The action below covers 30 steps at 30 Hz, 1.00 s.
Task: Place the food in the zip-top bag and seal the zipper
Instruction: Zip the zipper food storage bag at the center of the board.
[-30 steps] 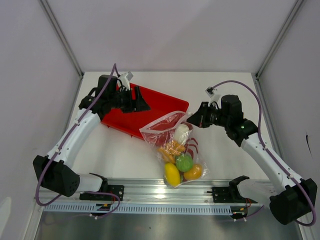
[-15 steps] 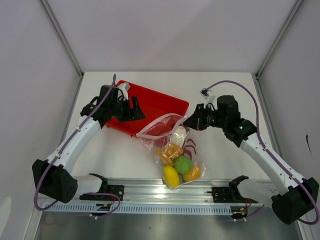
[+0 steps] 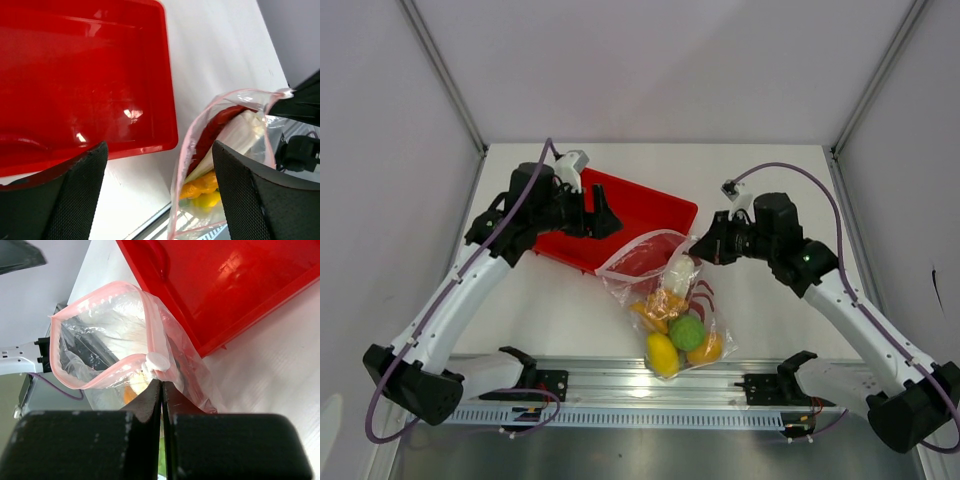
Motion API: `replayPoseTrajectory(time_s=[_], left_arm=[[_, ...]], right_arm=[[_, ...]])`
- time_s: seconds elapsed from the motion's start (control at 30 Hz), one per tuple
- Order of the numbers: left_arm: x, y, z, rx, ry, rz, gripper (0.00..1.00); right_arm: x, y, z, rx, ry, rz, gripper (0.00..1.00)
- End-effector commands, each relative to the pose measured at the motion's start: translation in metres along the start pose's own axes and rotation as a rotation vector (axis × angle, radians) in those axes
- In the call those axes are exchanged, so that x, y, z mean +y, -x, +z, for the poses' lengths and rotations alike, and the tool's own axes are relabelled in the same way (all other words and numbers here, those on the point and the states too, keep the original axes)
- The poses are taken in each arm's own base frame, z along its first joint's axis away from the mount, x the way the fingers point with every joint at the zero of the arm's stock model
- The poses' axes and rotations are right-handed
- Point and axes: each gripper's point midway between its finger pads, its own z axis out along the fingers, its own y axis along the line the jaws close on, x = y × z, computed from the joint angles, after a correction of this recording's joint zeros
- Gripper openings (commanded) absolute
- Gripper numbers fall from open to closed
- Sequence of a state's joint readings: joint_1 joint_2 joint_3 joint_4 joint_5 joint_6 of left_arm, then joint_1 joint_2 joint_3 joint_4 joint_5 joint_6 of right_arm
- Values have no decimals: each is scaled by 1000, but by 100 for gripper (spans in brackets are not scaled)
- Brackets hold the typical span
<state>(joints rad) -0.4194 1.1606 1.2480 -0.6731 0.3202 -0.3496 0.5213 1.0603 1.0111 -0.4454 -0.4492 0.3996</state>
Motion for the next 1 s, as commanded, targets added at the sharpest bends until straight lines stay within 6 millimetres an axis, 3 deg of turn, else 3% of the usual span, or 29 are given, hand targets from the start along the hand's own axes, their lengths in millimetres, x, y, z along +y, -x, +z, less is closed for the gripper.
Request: replayPoseTrajectory(time_s=[0.0,0.23,0.4,0.77,0.97], left_arm=[[-38,35,-24,-124,-79,128,88],[-72,63,-48,-280,-77,215,98],[-83,77,-62,-362,-30,247,99],[-86,79,-63,-353,-16,281,100],[-103,68,-44,-224,-106,373,100]], right_arm=[[16,16,-19,-54,3,-22,0],[23,13,-26,-63,4,-19,0],[26,12,-28,-64,5,-29,0],[33,11,-31,-67,18,-35,0],[41,10,-32,-63,32,-45,0]])
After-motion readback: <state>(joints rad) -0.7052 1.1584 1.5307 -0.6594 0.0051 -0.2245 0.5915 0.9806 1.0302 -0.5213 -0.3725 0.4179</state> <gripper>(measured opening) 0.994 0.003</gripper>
